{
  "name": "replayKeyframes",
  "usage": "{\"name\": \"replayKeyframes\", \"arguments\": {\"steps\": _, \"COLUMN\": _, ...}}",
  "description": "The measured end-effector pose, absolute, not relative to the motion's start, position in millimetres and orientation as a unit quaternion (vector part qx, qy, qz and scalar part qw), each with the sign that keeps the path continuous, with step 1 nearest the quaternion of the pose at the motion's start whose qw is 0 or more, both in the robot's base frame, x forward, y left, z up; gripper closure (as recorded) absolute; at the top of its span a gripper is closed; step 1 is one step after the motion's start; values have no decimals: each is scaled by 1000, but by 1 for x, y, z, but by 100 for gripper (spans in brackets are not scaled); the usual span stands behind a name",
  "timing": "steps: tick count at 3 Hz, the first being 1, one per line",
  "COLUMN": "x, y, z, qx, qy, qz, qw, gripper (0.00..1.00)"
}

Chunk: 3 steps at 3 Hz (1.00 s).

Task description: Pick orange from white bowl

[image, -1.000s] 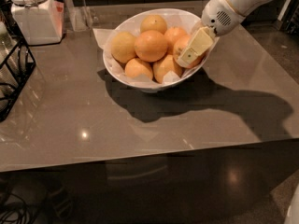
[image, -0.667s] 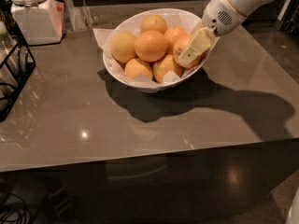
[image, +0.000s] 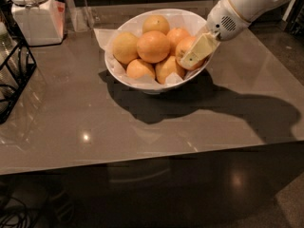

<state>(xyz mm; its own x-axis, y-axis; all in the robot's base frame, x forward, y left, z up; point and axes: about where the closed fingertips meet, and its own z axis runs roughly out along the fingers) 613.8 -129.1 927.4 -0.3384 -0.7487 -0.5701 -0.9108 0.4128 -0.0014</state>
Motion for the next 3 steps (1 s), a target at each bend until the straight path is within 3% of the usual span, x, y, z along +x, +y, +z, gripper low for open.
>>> {"name": "replayKeyframes", "arguments": {"steps": 1, "x": 612, "y": -130, "z": 929, "qx": -515, "qy": 802, "qz": 160, "qw": 258, "gripper": 100}}
{"name": "replayKeyframes", "arguments": {"steps": 3, "x": 580, "y": -140, "z": 1019, "qx": -527, "qy": 733, "qz": 174, "qw": 392, "gripper": 100}}
